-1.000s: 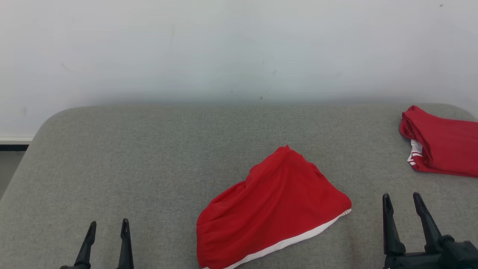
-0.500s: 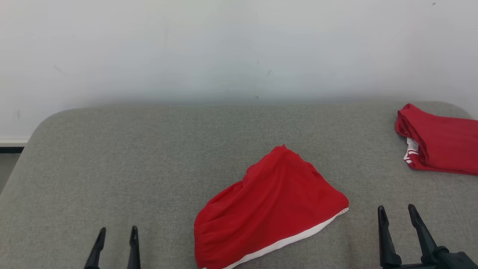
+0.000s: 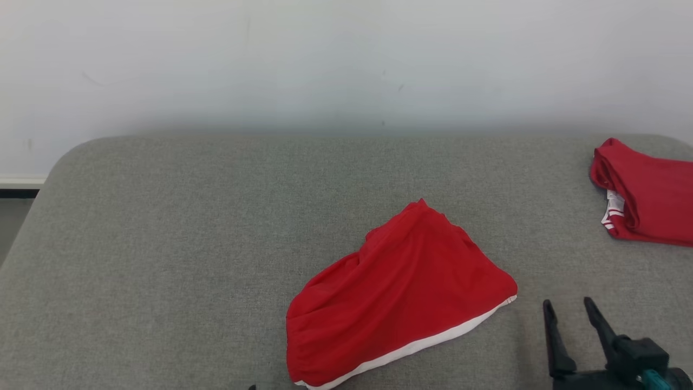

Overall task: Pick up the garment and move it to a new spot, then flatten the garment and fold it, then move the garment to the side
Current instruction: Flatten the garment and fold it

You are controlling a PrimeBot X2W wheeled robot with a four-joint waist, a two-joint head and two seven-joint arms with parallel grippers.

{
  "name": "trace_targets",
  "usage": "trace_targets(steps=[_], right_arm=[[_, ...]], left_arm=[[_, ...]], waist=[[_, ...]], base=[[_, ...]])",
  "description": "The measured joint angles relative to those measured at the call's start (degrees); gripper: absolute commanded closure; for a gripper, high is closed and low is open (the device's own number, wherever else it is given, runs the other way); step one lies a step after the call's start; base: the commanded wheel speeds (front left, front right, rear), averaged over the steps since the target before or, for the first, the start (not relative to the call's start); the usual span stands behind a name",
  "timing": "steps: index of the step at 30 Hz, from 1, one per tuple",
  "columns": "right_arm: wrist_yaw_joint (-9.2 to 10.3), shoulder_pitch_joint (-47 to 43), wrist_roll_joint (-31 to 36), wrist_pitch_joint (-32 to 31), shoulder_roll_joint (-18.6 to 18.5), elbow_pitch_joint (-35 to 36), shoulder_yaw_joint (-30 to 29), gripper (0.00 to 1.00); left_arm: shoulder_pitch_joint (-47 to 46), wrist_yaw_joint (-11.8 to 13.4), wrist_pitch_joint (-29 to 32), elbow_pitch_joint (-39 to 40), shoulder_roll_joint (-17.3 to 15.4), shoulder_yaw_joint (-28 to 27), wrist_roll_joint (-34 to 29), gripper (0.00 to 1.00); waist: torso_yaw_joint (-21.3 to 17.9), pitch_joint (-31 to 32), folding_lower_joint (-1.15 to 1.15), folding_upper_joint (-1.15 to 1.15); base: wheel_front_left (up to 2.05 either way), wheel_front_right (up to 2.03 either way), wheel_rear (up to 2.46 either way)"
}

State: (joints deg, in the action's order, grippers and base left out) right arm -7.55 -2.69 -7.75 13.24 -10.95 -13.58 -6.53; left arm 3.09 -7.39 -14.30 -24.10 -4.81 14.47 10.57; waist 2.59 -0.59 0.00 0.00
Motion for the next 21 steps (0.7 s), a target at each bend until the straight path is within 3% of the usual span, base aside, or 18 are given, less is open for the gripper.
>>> trace_targets(steps=[11,21], right_arm=[[0.0,9.5,0.6,0.5,-1.3,-16.1,4.2,0.0],[0.0,19.9,1.3,1.5,-2.1,-29.6,8.3,0.0]], left_arm=[[-8.3,-0.1,-0.6,-9.6,-0.3,8.9,4.0,0.0],[-14.8,-0.1,-0.6,-12.4,-2.1,14.8,6.3,0.0]], waist=[[0.2,-2.1,0.0,0.0],[0.4,-4.9,0.0,0.0]], base=[[0.0,0.0,0.0],[0.0,0.0,0.0]])
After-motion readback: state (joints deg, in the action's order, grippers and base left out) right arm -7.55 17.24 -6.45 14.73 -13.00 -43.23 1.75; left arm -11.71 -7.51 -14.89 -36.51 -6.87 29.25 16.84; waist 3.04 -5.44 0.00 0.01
